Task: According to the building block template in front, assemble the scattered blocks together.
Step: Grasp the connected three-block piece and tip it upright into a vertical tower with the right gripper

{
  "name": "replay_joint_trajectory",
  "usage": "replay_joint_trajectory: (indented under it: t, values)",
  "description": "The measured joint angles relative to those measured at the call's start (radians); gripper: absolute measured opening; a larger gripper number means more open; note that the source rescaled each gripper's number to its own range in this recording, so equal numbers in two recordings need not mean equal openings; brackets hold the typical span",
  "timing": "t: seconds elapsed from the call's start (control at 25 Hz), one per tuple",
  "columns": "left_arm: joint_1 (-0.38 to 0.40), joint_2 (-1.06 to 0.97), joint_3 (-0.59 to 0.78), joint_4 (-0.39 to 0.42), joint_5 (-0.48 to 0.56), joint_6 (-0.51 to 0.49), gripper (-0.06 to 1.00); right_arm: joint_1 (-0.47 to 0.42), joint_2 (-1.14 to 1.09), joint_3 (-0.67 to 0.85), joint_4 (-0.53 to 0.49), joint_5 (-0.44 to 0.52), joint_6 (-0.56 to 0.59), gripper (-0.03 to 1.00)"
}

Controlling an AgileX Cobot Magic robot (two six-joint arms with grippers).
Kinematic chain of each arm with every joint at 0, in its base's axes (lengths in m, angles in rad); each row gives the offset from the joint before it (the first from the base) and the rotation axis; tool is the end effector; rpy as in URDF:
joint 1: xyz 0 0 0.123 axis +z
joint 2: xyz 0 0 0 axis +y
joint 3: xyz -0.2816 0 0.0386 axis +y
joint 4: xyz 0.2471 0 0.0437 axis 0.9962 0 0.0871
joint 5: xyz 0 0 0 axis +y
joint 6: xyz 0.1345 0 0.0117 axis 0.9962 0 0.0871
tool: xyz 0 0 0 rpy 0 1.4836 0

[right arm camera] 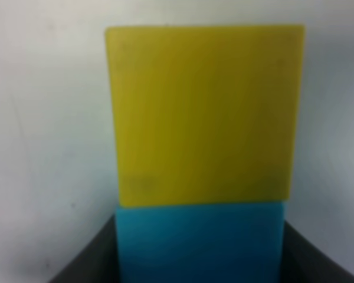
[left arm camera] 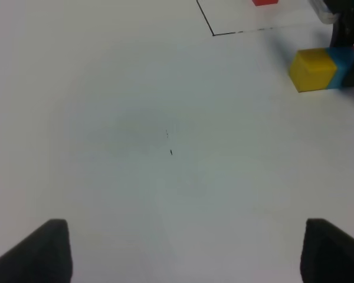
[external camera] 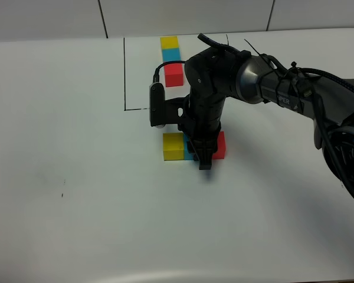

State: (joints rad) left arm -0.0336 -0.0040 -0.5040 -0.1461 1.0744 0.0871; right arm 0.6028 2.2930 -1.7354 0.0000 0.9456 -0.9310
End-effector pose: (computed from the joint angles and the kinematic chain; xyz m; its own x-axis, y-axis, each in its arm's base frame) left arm 0.0314 -0.0184 0.2576 -0.4542 0.0323 -0.8903 0.1549 0.9870 -0.0433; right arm 0.3861 0.2657 0.0817 -0.0311 -0.9953 -0.0920 -0.9914 0.0424 -0.1237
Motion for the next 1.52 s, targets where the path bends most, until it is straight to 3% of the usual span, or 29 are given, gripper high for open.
replay_joint_trajectory:
  t: [0.6,0.96,1.24,1.52]
  values:
    - [0.0,0.0,0.0,0.0,0.0,0.0,0.67,0.0,-0.007,0.0,0.0,0.004,0.082,0.02]
    - [0.0,0.0,0.0,0.0,0.0,0.0,0.67,0.0,-0.047,0.0,0.0,0.034,0.252,0.02]
    - [0.0,0.0,0.0,0.0,0.0,0.0,0.67,0.0,-0.047,0.0,0.0,0.032,0.556,0.02]
    - [0.0,0.0,0.0,0.0,0.0,0.0,0.67,0.0,-0.047,0.0,0.0,0.026,1.07,0.02]
